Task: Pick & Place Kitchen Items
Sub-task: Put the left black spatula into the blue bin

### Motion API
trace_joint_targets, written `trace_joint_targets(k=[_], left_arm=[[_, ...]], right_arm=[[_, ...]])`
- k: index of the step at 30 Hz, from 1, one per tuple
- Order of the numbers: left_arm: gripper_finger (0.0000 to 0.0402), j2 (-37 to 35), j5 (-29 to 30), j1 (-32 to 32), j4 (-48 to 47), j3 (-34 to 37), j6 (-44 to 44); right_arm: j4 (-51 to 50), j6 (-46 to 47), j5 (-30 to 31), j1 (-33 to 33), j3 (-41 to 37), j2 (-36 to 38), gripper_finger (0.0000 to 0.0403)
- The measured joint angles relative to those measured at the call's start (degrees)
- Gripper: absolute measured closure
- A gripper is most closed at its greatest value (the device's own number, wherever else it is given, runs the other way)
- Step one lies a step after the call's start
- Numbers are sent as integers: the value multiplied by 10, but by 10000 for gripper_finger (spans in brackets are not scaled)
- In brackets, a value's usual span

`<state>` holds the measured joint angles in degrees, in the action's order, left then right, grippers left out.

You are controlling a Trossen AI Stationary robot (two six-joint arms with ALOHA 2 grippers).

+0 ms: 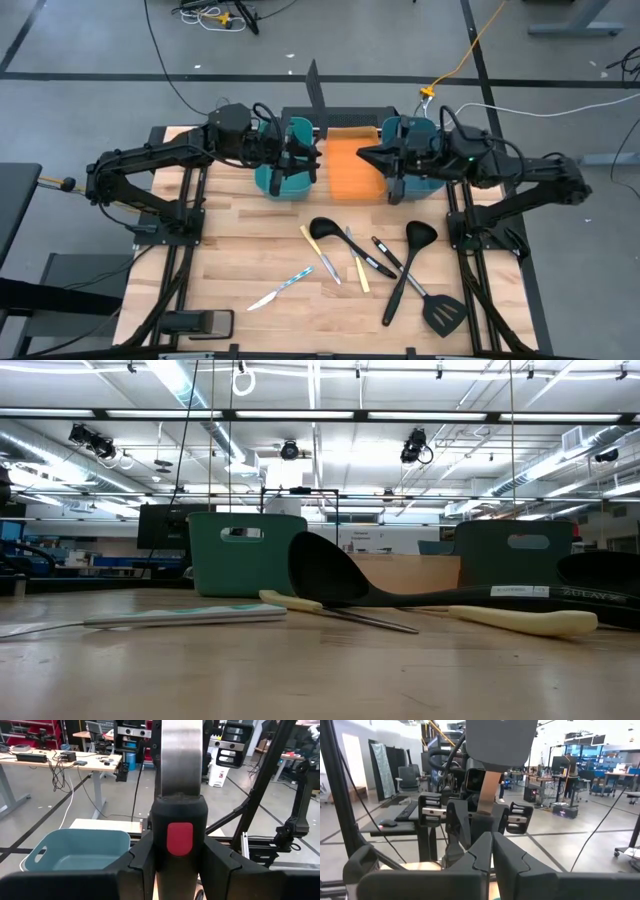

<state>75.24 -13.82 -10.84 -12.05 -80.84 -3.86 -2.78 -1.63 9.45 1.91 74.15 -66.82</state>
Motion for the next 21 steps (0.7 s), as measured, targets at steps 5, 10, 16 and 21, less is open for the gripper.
trace_joint_targets(k=[5, 10, 16, 21], left_arm=[[283, 0, -7, 0, 0, 0, 1], [283, 0, -9, 0, 0, 0, 1], [283, 0, -9, 0, 0, 0, 1], [283, 0, -9, 0, 0, 0, 1]], right_arm=[[8, 7, 0, 0, 0, -16, 376], [25, 13, -1, 0, 0, -29, 376], [51, 14, -15, 0, 0, -41, 375], [66, 29, -15, 0, 0, -51, 359]])
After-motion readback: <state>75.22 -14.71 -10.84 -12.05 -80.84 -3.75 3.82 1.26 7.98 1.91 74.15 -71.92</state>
